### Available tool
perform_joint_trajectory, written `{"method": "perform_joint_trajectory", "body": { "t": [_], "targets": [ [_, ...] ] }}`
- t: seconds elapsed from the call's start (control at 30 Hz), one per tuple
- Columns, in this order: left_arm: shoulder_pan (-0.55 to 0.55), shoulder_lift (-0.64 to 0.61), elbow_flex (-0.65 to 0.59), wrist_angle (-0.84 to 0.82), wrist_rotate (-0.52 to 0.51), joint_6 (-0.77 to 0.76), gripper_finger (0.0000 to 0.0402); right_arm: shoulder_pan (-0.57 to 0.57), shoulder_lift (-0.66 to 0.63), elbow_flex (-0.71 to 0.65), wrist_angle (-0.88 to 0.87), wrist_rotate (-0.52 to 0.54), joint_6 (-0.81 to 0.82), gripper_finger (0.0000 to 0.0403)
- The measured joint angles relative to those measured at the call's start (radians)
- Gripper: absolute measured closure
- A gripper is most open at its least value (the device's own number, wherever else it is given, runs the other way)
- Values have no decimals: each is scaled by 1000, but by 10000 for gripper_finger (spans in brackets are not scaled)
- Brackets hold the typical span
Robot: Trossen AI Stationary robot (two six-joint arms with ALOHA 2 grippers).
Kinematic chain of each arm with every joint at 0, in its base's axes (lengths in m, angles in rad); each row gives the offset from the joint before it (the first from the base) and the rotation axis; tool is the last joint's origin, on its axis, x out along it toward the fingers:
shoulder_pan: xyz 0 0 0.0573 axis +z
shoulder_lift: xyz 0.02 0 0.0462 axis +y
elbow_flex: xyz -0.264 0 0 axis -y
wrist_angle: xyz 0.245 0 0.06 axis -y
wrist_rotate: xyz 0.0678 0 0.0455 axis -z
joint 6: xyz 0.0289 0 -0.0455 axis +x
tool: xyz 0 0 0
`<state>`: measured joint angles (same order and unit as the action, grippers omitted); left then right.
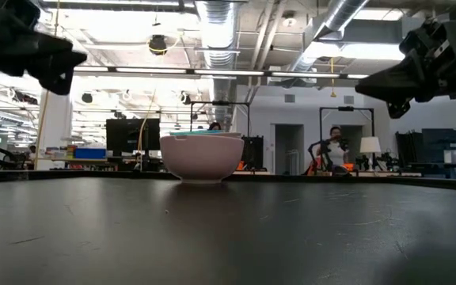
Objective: Nest bowls inside each other
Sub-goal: Return to Home Position
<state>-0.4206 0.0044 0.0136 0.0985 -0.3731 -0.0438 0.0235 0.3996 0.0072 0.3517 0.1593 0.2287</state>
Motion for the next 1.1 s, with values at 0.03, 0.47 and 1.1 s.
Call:
{"method": "perform_joint_trajectory", "body": {
  "t": [0.03, 0.47, 1.1],
  "targets": [
    [0, 1, -3, -9, 2, -8, 284, 0, 0, 0, 0, 0, 0, 322],
    [0, 15, -2, -36, 96, 4, 284, 0, 0, -1, -26, 0, 0, 322],
    [0, 15, -3, -35, 97, -5, 284, 0, 0, -1, -159, -1, 0, 321]
  ]
}}
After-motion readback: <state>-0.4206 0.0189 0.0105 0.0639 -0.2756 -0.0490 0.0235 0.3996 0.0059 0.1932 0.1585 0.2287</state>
